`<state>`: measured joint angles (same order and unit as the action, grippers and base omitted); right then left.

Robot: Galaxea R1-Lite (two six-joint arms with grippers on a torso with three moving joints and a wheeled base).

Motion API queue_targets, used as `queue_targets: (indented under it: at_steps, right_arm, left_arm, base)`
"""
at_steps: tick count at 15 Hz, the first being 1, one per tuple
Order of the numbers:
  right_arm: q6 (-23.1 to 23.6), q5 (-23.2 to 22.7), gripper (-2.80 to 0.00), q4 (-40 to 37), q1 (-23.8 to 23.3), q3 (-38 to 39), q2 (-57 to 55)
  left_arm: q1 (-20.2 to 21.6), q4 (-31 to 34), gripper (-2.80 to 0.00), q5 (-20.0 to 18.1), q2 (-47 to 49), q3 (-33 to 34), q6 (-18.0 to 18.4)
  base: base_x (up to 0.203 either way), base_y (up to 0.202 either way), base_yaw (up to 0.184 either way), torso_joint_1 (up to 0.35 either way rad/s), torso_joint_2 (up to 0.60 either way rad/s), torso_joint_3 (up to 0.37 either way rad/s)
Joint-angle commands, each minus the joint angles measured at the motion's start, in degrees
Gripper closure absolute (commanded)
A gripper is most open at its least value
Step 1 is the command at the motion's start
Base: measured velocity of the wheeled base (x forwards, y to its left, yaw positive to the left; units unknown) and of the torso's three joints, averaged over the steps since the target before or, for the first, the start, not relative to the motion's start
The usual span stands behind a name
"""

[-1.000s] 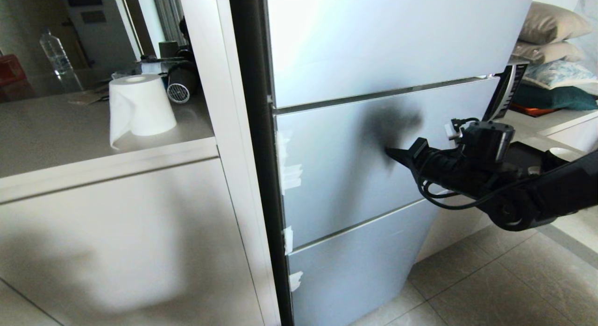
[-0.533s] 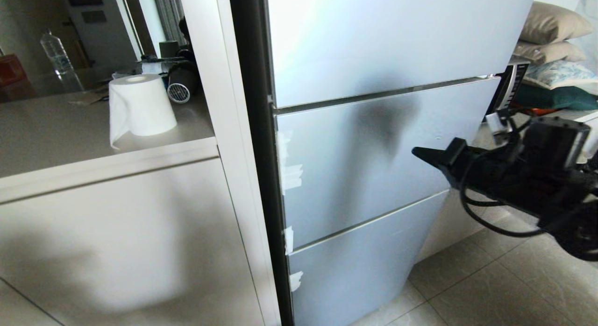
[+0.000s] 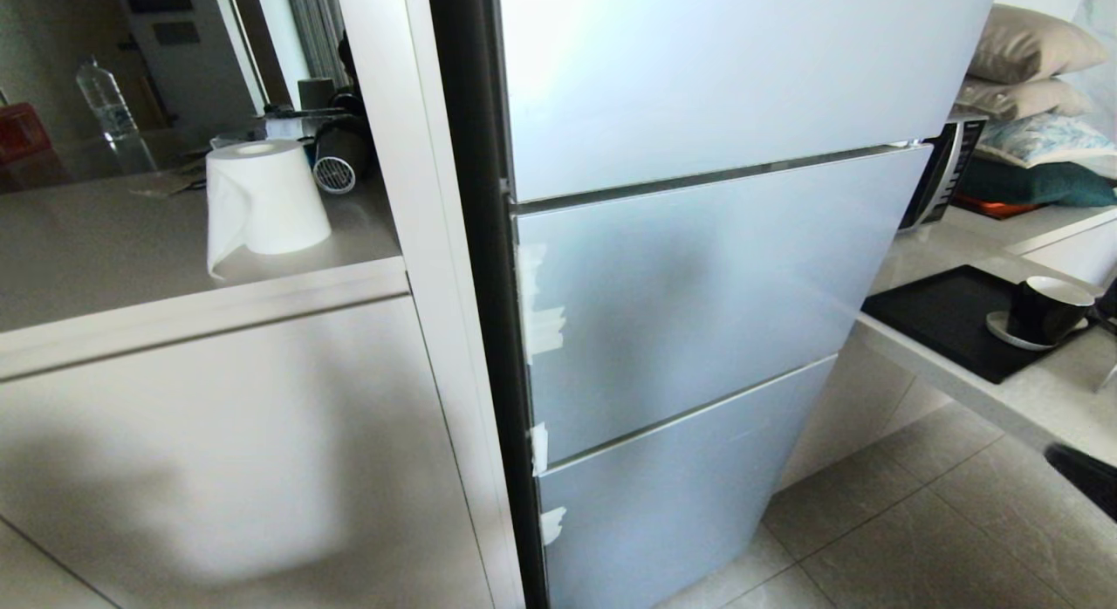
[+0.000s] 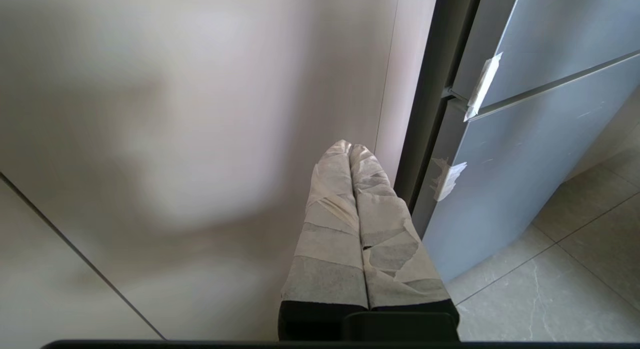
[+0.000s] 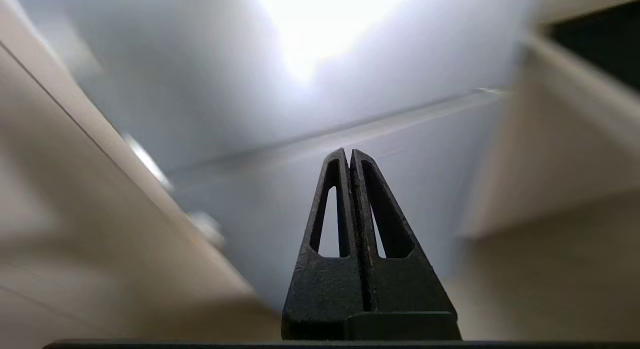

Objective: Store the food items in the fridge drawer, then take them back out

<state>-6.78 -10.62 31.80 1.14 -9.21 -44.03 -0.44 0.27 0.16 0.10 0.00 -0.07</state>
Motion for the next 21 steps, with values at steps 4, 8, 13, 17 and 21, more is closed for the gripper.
queue_targets:
  at_steps: [4, 8, 13, 17, 21]
  right_arm:
    - [10.4, 7.4, 0.00, -29.8, -4.2, 7.9, 28.6]
    - [14.6, 9.6, 0.00, -32.2, -3.4, 9.2, 31.6]
    - [14.2, 9.1, 0.00, -32.3, -1.4, 9.2, 44.4]
    - [9.4, 9.2, 0.00, -32.2, -1.2, 9.2, 44.0]
    - [9.3, 9.2, 0.00, -32.1, -1.2, 9.2, 44.0]
  left_arm:
    - [0.0, 0.0, 0.00, 0.0, 0.0, 0.0, 0.0]
    - [0.0, 0.0, 0.00, 0.0, 0.0, 0.0, 0.0]
    - [0.0, -0.1, 0.00, 0.0, 0.0, 0.0, 0.0]
    - [0.0, -0.1, 0.00, 0.0, 0.0, 0.0, 0.0]
    - [0.0, -0.1, 0.00, 0.0, 0.0, 0.0, 0.0]
  base:
    - [0.000, 0.000, 0.000, 0.000, 0.00, 0.000]
    - [0.000, 0.000, 0.000, 0.000, 0.00, 0.000]
    - [0.000, 0.000, 0.000, 0.000, 0.00, 0.000]
    - [0.000, 0.000, 0.000, 0.000, 0.00, 0.000]
    - [0.000, 0.000, 0.000, 0.000, 0.00, 0.000]
